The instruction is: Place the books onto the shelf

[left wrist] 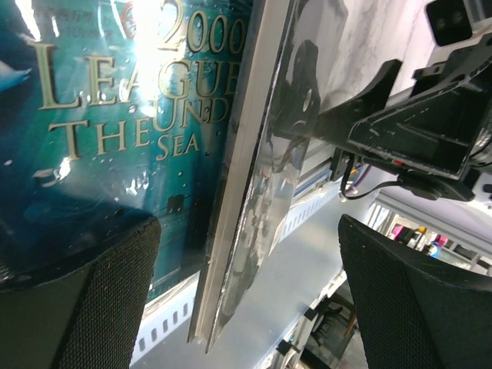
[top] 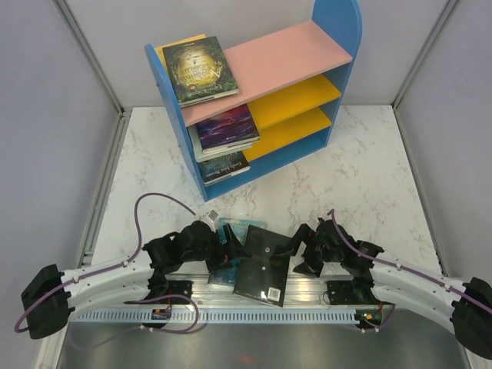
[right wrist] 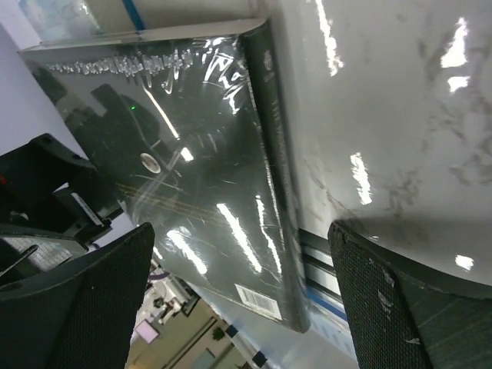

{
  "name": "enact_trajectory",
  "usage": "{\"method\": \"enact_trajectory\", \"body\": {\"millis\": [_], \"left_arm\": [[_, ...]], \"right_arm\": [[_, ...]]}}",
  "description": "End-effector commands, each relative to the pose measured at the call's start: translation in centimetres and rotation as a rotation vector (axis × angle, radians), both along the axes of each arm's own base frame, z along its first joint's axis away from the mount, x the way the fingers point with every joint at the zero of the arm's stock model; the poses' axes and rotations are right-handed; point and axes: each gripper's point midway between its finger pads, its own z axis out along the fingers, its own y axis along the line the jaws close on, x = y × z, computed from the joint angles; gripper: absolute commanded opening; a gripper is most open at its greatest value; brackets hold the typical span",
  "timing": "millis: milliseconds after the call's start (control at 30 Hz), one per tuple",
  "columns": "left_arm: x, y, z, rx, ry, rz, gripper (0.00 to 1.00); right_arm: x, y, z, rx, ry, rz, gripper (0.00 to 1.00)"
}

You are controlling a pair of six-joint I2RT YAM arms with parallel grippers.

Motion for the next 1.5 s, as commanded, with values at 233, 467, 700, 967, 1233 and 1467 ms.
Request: {"method": "enact_trajectory", "body": {"millis": [233,467,700,967,1233,1467], "left_arm": [[0.0,-2.1,-0.2,-0.126,0.051,0.005,0.97],[0.1,-3.0,0.7,-0.216,0.048,-0.002,0.83],[0.5,-3.0,2.2,-0.280,-0.001,0.013,0.47],[0.8,-3.0,3.9,-0.369,-0.046,0.032,0.24],[0.9,-4.1,5.2,-0.399,-0.060,-0.005,0.60],[0.9,-5.0,5.7,-0.388,-0.048,-0.037,0.02]], "right_arm": [[0.3,2.1,-1.6,0.093,0.012,-0.016,0.98],[0.7,3.1,-0.8,0.132,-0.008,-0.010,0.98],[1.6,3.1,2.0,0.207,-0.072,-0.057,0.86],[2.9,4.0,6.7,0.359,-0.173,-0.095,0.77],[3.4,5.1,9.2,0.441,-0.209,-0.081,0.75],[3.7,5.1,9.8,0.413,-0.226,-0.077,0.77]]}}
